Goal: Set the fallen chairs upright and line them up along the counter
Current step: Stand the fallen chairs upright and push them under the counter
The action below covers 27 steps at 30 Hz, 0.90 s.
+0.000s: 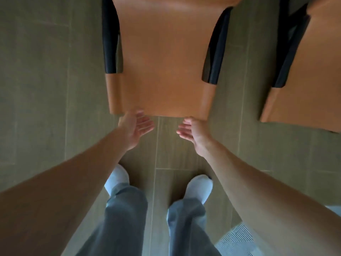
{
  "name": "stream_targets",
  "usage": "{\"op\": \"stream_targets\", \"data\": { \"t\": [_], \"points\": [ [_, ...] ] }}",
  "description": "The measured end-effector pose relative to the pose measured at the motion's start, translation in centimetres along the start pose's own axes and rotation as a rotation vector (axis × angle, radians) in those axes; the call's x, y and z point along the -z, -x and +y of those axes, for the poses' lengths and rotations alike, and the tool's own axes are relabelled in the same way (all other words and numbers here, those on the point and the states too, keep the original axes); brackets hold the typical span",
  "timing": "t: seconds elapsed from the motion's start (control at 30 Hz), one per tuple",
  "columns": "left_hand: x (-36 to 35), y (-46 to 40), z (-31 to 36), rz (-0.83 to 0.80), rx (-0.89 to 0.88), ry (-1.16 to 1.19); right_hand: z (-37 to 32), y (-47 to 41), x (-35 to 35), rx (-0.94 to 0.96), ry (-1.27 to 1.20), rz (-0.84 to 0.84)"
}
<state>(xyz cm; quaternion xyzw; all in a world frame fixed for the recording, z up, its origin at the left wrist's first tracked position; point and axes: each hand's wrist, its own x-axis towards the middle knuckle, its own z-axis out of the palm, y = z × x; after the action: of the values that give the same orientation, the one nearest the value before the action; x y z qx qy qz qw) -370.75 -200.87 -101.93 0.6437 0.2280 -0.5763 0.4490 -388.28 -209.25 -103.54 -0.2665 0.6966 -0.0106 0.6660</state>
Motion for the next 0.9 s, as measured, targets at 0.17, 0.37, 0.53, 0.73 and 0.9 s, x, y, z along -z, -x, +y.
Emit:
{"op": "stream_targets", "data": {
  "t": [0.17, 0.37, 0.53, 0.73, 0.9],
  "points": [
    [1.9, -9.2, -5.9, 0.013, 0.029, -0.016, 7.0, -7.8, -1.3, -0.104, -0.292, -0.110],
    [3.0, -15.8, -8.7, 0.057, -0.014, -0.021, 12.0, -13.8, -1.3, -0.160, -0.606, -0.146],
    [2.1, -17.2, -6.6, 0.025, -0.037, 0.205, 9.6, -15.1, -2.4, -0.091, -0.800, -0.166],
    [0.0, -16.0, -6.0, 0.053, 0.036, 0.451, 7.3, -14.1, -4.8, -0.113, -0.855, -0.140],
    [-0.4, -15.1, -5.6, -0.082, 0.040, 0.582, 6.0, -13.1, -6.0, -0.152, -1.021, -0.185]
  ]
}}
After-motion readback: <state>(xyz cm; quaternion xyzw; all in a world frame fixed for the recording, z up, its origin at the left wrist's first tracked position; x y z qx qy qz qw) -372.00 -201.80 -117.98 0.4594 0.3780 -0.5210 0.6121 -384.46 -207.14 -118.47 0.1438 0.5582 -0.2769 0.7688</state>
